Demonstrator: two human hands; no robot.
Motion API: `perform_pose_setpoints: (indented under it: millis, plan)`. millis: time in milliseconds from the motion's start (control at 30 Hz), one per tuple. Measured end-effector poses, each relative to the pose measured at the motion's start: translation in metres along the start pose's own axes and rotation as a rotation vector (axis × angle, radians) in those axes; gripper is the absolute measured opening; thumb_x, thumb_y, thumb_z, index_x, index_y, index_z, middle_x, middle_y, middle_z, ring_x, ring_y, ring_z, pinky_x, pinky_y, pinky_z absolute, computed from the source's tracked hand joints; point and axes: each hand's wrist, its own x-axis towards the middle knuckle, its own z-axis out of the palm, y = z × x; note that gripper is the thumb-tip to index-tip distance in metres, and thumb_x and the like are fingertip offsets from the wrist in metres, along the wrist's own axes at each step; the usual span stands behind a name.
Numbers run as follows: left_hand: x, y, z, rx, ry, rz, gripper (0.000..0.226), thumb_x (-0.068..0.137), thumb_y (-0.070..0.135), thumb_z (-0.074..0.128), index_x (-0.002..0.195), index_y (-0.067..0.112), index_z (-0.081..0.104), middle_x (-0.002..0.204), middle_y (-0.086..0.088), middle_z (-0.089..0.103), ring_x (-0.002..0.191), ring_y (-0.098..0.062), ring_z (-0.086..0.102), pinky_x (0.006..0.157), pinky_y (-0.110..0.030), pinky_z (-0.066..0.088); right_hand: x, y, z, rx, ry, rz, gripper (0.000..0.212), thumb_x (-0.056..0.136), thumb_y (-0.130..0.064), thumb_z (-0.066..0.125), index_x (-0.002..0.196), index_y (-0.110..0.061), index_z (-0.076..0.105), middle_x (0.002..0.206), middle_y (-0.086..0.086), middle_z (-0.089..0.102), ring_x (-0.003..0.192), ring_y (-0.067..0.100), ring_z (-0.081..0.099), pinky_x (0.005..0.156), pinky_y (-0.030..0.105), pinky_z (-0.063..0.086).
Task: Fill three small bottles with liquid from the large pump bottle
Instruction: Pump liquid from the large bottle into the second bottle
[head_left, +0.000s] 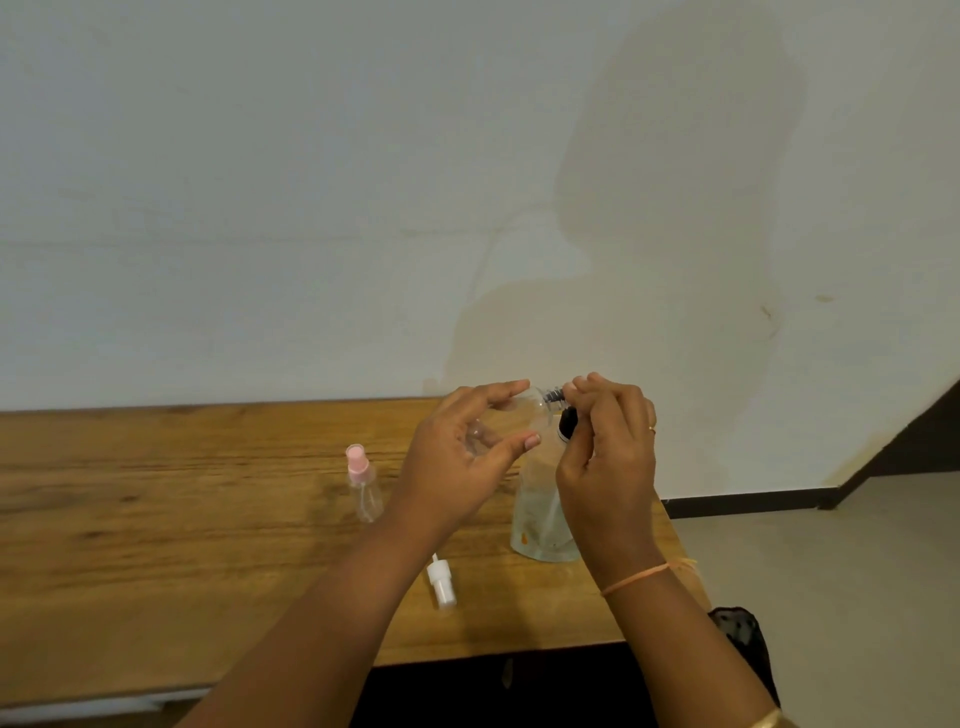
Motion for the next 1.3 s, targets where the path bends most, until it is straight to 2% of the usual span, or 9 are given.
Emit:
perform_pose_setpoints:
  millis: [100, 300, 400, 500, 733, 867, 967, 1133, 1300]
  plan:
    - [-0.001, 0.002, 0.0, 0.002, 0.009, 0.013, 0.045, 0.072, 0.036, 0.074, 0.112, 0.045, 0.056, 0.107, 0.012, 0.062, 0.085, -0.002, 0.062, 0.078, -0.009, 0.046, 0.0, -0.005, -0.003, 0.015, 0.016, 0.012, 0.023, 0.079, 0.012, 0.051, 0.094, 0.002, 0.065, 0.095, 0.014, 0.061, 0.1, 0.026, 0.057, 0.095, 0.002, 0.025]
    - [0.0, 0.005, -0.002, 0.003, 0.038, 0.086, 0.047, 0.07, 0.047, 0.071, 0.115, 0.044, 0.056, 0.108, 0.011, 0.062, 0.094, -0.003, 0.06, 0.081, -0.017, 0.05, 0.008, -0.007, -0.012, 0.013, 0.008, -0.04, 0.021, 0.08, 0.01, 0.053, 0.093, 0.0, 0.065, 0.095, 0.01, 0.06, 0.101, 0.006, 0.047, 0.092, 0.003, 0.032]
    - [0.001, 0.005, -0.002, 0.013, 0.046, 0.088, 0.046, 0.071, 0.04, 0.073, 0.114, 0.043, 0.056, 0.108, 0.011, 0.062, 0.093, -0.001, 0.06, 0.082, -0.015, 0.049, 0.012, -0.006, -0.014, -0.025, -0.024, -0.054, 0.02, 0.079, 0.01, 0.057, 0.092, -0.001, 0.066, 0.094, 0.01, 0.063, 0.098, 0.017, 0.054, 0.088, 0.003, 0.031]
    - [0.001, 0.007, -0.002, 0.015, 0.041, 0.082, 0.047, 0.071, 0.04, 0.075, 0.115, 0.042, 0.056, 0.109, 0.011, 0.062, 0.094, -0.002, 0.06, 0.082, -0.012, 0.048, 0.014, -0.006, -0.014, -0.078, -0.022, -0.077, 0.019, 0.078, 0.005, 0.055, 0.091, -0.002, 0.067, 0.092, 0.01, 0.064, 0.096, 0.026, 0.057, 0.085, 0.012, 0.032]
    - [0.0, 0.005, -0.004, 0.032, 0.042, 0.078, 0.047, 0.072, 0.04, 0.073, 0.114, 0.045, 0.055, 0.109, 0.013, 0.061, 0.091, -0.003, 0.062, 0.08, -0.02, 0.052, 0.012, -0.008, -0.012, -0.073, -0.004, -0.077, 0.019, 0.077, 0.004, 0.054, 0.09, -0.002, 0.067, 0.087, 0.008, 0.063, 0.086, 0.023, 0.055, 0.078, 0.015, 0.033]
    - [0.0, 0.004, -0.004, 0.033, 0.019, 0.042, 0.047, 0.072, 0.031, 0.076, 0.111, 0.047, 0.055, 0.106, 0.013, 0.06, 0.078, -0.004, 0.062, 0.076, -0.017, 0.05, 0.005, 0.0, -0.002, -0.051, 0.032, -0.089, 0.02, 0.081, -0.003, 0.047, 0.088, -0.002, 0.066, 0.085, 0.009, 0.062, 0.087, 0.021, 0.052, 0.077, 0.021, 0.037]
    - [0.001, 0.003, -0.003, 0.053, 0.017, 0.025, 0.048, 0.073, 0.027, 0.077, 0.111, 0.046, 0.055, 0.106, 0.014, 0.061, 0.082, -0.002, 0.061, 0.076, -0.013, 0.049, 0.006, 0.003, 0.001, -0.042, 0.032, -0.095, 0.021, 0.08, -0.004, 0.046, 0.087, -0.002, 0.065, 0.085, 0.009, 0.061, 0.089, 0.016, 0.046, 0.075, 0.026, 0.04]
    - [-0.003, 0.002, -0.001, 0.042, 0.035, 0.046, 0.048, 0.072, 0.03, 0.078, 0.113, 0.043, 0.056, 0.106, 0.014, 0.061, 0.079, -0.004, 0.063, 0.076, -0.011, 0.048, 0.003, -0.003, -0.002, -0.037, 0.044, -0.063, 0.021, 0.079, -0.002, 0.045, 0.088, -0.004, 0.063, 0.086, 0.008, 0.059, 0.087, 0.017, 0.048, 0.076, 0.017, 0.032]
    - [-0.003, 0.002, 0.0, 0.058, 0.071, 0.108, 0.047, 0.071, 0.05, 0.067, 0.116, 0.044, 0.054, 0.109, 0.014, 0.061, 0.09, -0.004, 0.062, 0.079, -0.018, 0.052, 0.013, -0.008, -0.009, -0.028, 0.022, -0.076, 0.022, 0.079, -0.004, 0.043, 0.086, -0.002, 0.063, 0.085, 0.01, 0.06, 0.081, 0.026, 0.055, 0.081, 0.011, 0.026]
